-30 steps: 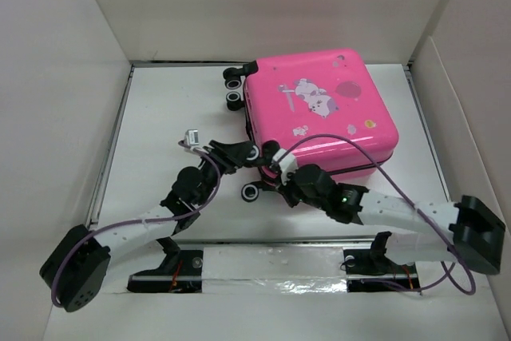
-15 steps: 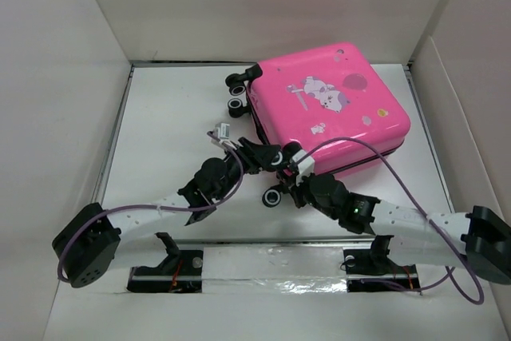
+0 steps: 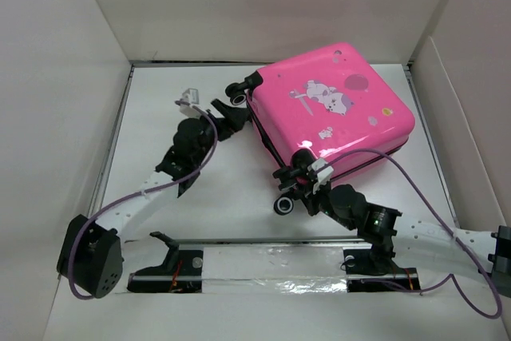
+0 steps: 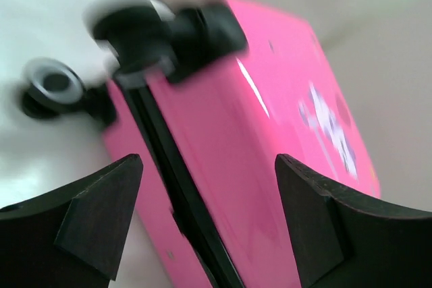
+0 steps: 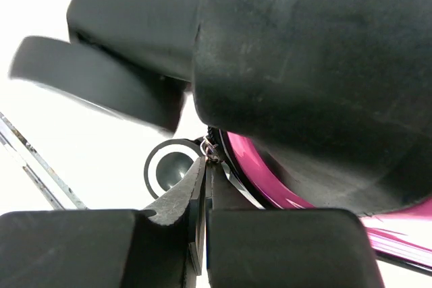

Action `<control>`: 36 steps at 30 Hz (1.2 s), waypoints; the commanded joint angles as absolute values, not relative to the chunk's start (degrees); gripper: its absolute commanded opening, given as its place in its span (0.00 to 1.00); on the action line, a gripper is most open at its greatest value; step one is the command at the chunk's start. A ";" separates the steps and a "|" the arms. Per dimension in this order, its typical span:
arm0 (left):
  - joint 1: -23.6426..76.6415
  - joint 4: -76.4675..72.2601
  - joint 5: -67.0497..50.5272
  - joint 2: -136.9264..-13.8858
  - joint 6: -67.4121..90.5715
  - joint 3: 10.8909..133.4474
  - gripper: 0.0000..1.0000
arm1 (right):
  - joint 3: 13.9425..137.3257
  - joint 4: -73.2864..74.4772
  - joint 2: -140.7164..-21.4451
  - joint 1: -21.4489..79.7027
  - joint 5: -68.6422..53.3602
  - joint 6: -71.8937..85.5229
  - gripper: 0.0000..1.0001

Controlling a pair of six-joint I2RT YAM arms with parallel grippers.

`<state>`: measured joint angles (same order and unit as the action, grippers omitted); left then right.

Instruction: Pack the luggage

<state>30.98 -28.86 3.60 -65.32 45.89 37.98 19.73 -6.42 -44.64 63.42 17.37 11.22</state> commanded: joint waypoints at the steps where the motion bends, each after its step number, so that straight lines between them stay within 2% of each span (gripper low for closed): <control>1: 22.96 -25.24 2.82 -65.38 43.51 44.20 0.76 | 21.97 -19.42 -41.22 65.30 11.78 11.87 0.00; 2: 21.37 -23.83 1.86 -67.74 42.72 47.69 0.74 | 21.89 -19.16 -41.13 65.30 11.78 11.69 0.00; 3: 20.31 -22.43 0.45 -68.89 38.89 49.90 0.66 | 21.80 -18.99 -41.13 65.30 11.78 11.52 0.00; 5: 19.69 -16.19 2.19 -72.49 34.39 56.03 0.58 | 21.45 -18.81 -41.05 65.30 11.60 11.60 0.00; 6: 19.69 -15.04 2.46 -73.55 29.14 57.55 0.50 | 21.36 -19.07 -41.04 65.30 11.51 11.25 0.00; 8: 19.69 -14.24 0.71 -76.19 22.62 59.93 0.48 | 21.27 -19.16 -41.13 65.30 11.08 10.99 0.00; 11: 19.08 -11.27 -5.08 -78.65 9.08 63.08 0.65 | 21.01 -20.48 -41.13 64.78 9.76 10.11 0.00; 12: 19.07 -9.68 -7.71 -78.92 6.62 64.24 0.76 | 21.01 -20.57 -40.96 64.78 9.23 9.85 0.00; 15: 18.55 -2.31 -10.97 -80.24 -3.23 69.77 0.87 | 20.57 -20.13 -39.99 63.73 7.91 9.14 0.00; 18: 18.54 5.43 -14.83 -84.10 -8.78 76.45 0.92 | 19.43 -19.95 -38.24 62.15 5.81 9.14 0.00; 27: 19.15 16.52 -20.39 -97.28 -14.15 89.46 0.92 | 18.19 -18.02 -33.66 58.19 1.23 8.44 0.00; 36: 20.92 17.49 -21.09 -100.54 -15.82 89.56 0.88 | 18.99 -17.49 -35.33 55.73 -1.93 8.00 0.00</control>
<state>20.69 18.00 -19.51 -102.26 -14.17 88.51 15.88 -4.58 -36.47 56.10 3.51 8.67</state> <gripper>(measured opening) 0.880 0.018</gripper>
